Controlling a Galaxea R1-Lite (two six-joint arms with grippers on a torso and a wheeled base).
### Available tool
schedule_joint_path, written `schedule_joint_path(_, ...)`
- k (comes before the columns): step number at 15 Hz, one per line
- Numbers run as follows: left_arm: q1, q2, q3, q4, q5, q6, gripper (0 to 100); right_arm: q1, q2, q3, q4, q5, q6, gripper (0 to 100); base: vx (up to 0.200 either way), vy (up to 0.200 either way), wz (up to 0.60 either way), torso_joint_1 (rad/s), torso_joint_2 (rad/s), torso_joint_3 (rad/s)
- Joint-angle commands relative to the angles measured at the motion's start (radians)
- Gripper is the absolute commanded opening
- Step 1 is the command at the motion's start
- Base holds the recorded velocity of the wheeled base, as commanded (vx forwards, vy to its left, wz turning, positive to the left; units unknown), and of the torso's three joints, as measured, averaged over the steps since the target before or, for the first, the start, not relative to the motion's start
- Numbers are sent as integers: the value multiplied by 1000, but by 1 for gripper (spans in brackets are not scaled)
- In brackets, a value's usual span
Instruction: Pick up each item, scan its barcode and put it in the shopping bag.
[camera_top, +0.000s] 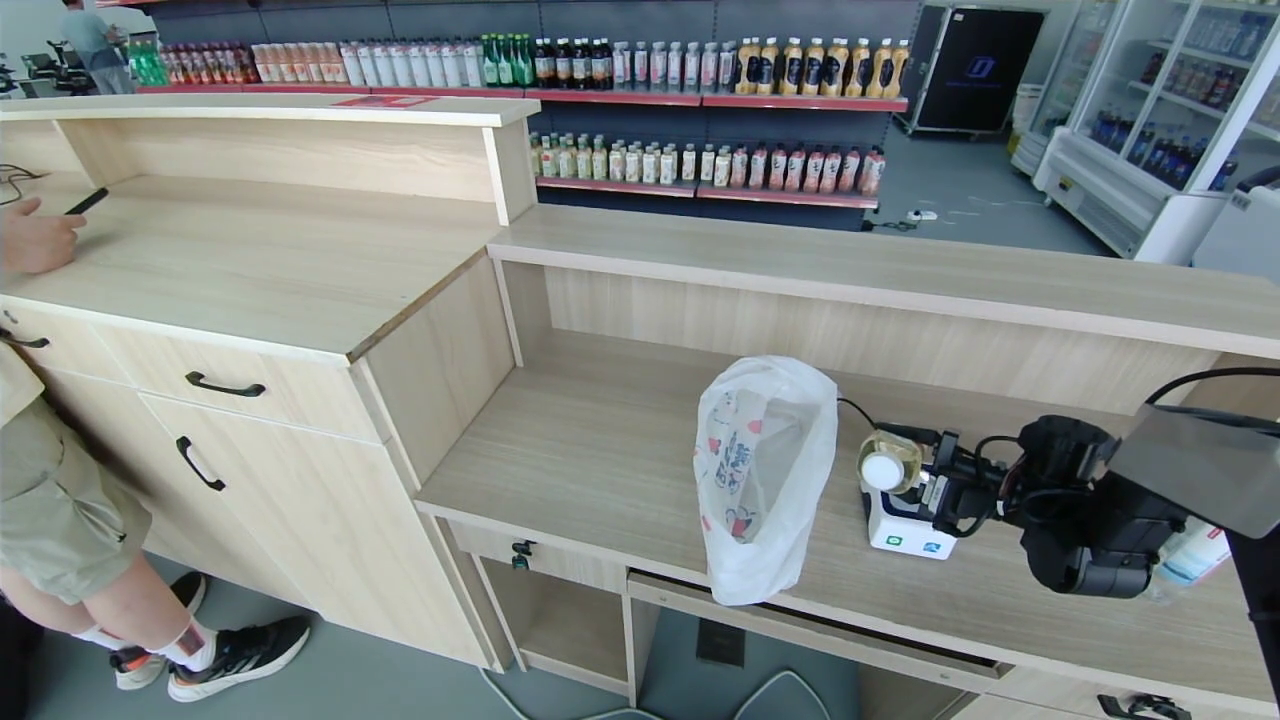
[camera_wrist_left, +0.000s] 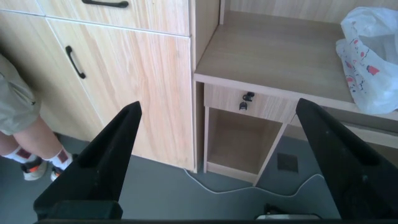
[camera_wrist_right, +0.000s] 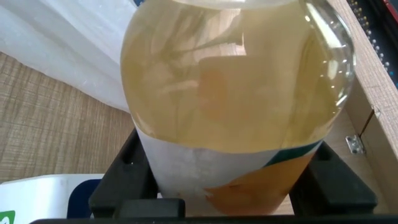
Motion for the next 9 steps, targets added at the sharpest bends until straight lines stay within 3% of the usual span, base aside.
schedule_joint_path(1,0,0,0,0,0,0,100,0,-5,-1,2,0,6,0,0,0,0,0,0,0)
schedule_joint_path(6,0,0,0,0,0,0,100,-18,-102,2,22,0,125,0,0,0,0,0,0,0)
schedule_joint_path(9,0,0,0,0,0,0,100,-61,-380,138,107,0,426,0,0,0,0,0,0,0)
